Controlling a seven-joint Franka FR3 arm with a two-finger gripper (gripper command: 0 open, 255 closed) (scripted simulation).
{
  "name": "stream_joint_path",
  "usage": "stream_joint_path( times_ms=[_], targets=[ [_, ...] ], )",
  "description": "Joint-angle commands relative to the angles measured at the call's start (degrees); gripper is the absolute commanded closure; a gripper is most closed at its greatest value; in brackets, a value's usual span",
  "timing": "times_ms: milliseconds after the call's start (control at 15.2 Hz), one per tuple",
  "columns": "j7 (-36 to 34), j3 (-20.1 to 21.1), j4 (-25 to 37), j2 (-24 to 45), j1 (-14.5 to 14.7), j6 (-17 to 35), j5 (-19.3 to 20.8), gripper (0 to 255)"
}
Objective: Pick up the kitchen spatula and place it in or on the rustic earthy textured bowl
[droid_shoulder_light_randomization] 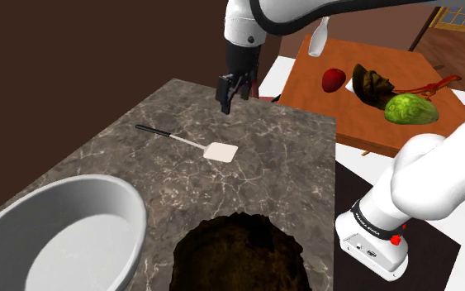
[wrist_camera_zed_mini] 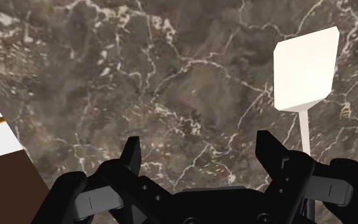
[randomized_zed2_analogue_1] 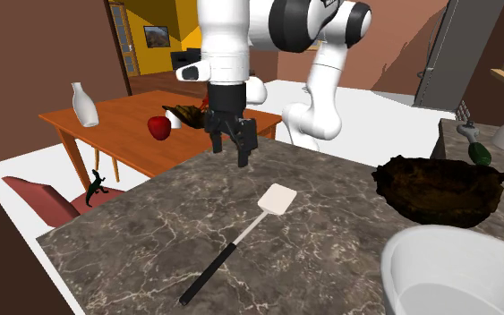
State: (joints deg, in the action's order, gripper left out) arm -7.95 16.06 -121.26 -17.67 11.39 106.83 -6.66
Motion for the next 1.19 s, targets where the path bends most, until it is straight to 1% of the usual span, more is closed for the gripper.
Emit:
stream_joint_path(
  times_ms=[0, 330, 660, 1122],
  targets=[
    [-0.81, 1.76, 2.68, 3.03, 0.86, 0.64, 0.74, 0],
    [-3.21, 5.95, 10.41, 11.43, 3.06, 1.62, 4.01, 0],
    [-5.89, 9.46, 18.92, 20.1, 5.96, 1.42, 8.65, 0],
    [-6.29, 9.41, 14.77, 21.21, 6.07, 6.55, 9.24, 0]
  ],
)
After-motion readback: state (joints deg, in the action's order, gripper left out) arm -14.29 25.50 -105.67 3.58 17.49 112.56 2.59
